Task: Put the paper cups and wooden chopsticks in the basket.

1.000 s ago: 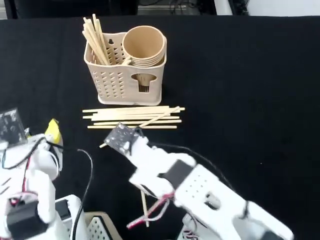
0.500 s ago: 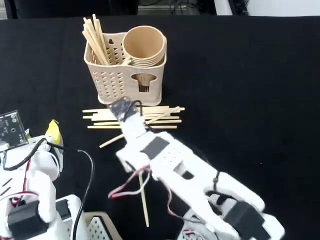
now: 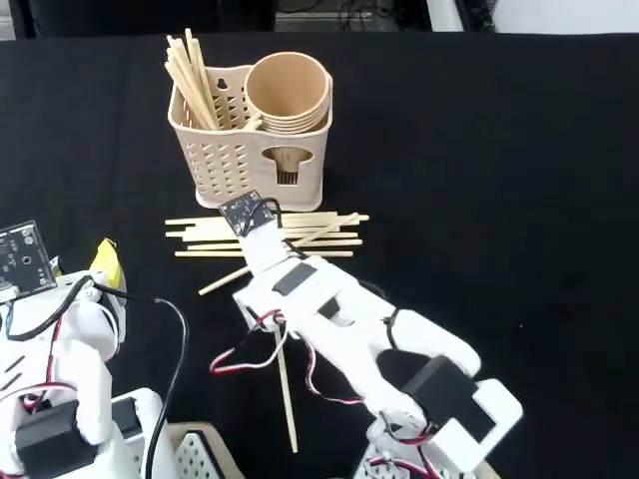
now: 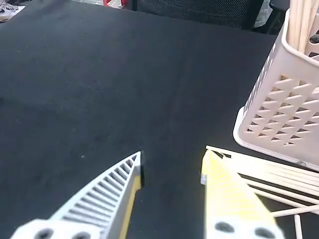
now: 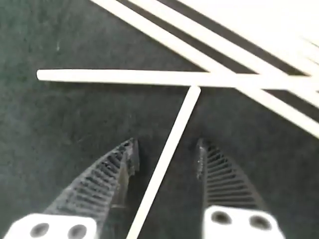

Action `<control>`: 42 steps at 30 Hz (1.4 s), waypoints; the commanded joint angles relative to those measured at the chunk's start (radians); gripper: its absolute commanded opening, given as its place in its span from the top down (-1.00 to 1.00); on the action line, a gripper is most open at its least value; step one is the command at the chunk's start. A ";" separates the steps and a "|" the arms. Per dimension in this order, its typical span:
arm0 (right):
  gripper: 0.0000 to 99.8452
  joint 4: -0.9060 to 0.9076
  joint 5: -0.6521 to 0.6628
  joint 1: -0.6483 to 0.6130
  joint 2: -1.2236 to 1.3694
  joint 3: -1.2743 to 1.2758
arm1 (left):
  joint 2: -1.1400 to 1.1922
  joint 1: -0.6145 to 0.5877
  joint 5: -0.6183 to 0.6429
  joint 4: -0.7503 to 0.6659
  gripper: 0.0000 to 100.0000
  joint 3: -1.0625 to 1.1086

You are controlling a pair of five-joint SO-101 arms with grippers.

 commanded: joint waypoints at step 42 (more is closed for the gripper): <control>0.98 -0.287 0.319 -0.072 -0.983 -0.341 | -0.003 -0.002 0.002 0.000 0.60 0.019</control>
